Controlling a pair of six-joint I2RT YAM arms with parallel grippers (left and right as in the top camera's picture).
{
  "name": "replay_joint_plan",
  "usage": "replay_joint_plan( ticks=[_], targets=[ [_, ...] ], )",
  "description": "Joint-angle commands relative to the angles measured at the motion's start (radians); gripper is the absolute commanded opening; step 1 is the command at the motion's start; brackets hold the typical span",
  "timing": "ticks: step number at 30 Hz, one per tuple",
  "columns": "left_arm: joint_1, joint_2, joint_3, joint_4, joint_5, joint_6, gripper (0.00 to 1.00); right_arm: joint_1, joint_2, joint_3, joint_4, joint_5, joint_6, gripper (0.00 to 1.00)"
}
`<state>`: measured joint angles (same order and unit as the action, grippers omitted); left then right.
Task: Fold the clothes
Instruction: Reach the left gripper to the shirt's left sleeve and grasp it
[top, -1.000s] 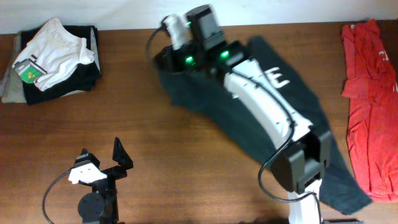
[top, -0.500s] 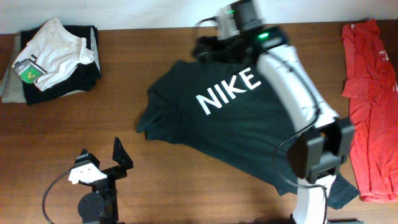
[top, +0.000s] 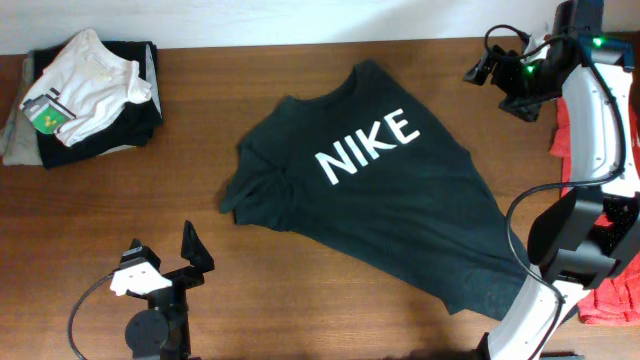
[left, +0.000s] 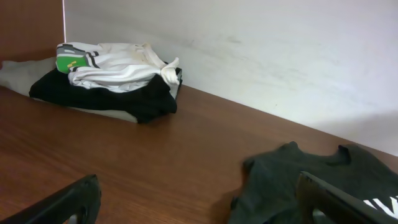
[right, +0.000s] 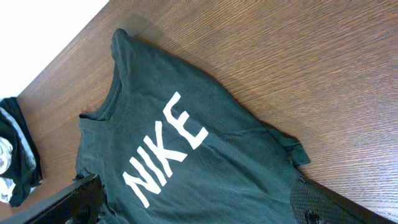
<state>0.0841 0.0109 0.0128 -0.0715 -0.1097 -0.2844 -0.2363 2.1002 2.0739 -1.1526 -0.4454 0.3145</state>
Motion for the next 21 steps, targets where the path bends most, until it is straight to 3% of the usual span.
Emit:
replay_joint_plan(
  ticks=[1, 4, 7, 9, 16, 21],
  targets=[
    [-0.001, -0.004, -0.003, 0.002, -0.007, 0.008, 0.99, -0.001, -0.011, 0.006, -0.003, -0.002, 0.001, 0.99],
    [-0.001, -0.004, -0.003, 0.028, 0.003, 0.008, 0.99, -0.001, -0.011, 0.006, -0.003, -0.002, 0.001, 0.99],
    [-0.001, -0.004, -0.003, 0.113, 0.270, 0.008, 0.99, -0.001, -0.011, 0.006, -0.003, -0.002, 0.001, 0.99],
    [-0.001, -0.004, -0.003, 0.154, 0.352, 0.008, 0.99, -0.001, -0.011, 0.006, -0.003, -0.002, 0.001, 0.99],
    [-0.001, 0.024, 0.048, 0.251, 0.385, 0.009, 0.99, -0.001, -0.011, 0.006, -0.003, -0.002, 0.001, 0.99],
    [-0.001, 0.226, 0.176, 0.251, 0.442, 0.071, 0.99, -0.001, -0.011, 0.006, -0.003, -0.002, 0.001, 0.98]
  ],
)
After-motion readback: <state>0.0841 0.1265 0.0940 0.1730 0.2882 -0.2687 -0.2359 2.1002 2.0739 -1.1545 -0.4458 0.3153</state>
